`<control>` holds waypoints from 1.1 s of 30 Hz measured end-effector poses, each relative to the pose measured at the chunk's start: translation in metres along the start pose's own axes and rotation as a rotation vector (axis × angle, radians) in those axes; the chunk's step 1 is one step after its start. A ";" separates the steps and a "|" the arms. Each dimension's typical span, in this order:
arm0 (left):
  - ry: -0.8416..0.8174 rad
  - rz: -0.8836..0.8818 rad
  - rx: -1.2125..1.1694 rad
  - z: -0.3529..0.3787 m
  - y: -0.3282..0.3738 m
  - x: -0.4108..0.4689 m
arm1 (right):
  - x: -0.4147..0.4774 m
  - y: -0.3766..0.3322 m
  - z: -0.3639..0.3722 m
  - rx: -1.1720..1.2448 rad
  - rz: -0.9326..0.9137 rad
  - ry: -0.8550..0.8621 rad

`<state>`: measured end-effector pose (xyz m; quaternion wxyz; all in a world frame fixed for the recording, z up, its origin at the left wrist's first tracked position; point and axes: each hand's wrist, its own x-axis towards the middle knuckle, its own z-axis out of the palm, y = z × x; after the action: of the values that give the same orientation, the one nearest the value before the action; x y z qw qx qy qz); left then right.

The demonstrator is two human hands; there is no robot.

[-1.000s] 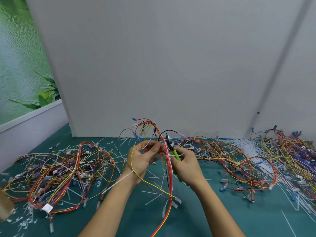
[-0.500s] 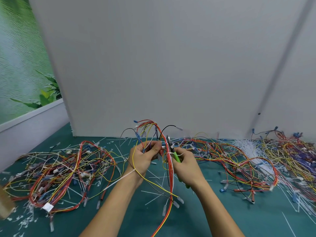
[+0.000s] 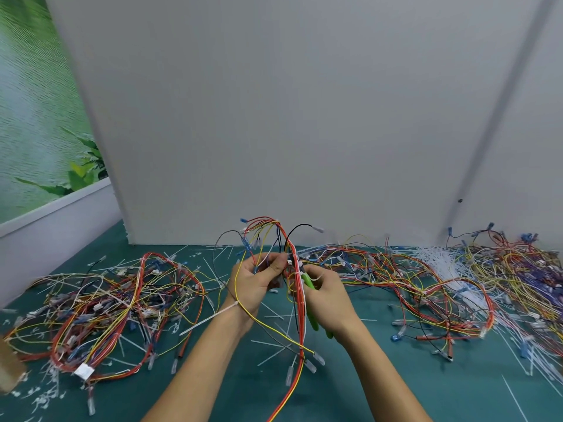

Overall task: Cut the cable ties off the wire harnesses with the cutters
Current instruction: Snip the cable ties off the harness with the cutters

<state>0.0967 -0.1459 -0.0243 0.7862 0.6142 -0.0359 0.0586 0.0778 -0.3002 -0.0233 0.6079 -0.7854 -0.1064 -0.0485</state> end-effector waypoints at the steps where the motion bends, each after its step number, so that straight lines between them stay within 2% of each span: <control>1: 0.001 -0.006 0.006 0.000 0.000 0.000 | 0.000 0.000 0.001 -0.005 0.007 0.005; 10: 0.021 -0.023 0.031 0.003 0.004 -0.003 | 0.001 0.002 0.003 -0.102 0.016 -0.045; 33: 0.012 -0.087 0.044 0.000 0.000 0.000 | 0.000 0.002 0.003 -0.167 0.005 -0.124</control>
<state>0.0963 -0.1457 -0.0244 0.7745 0.6319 -0.0031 0.0288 0.0778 -0.2982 -0.0257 0.5326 -0.8351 -0.1376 -0.0070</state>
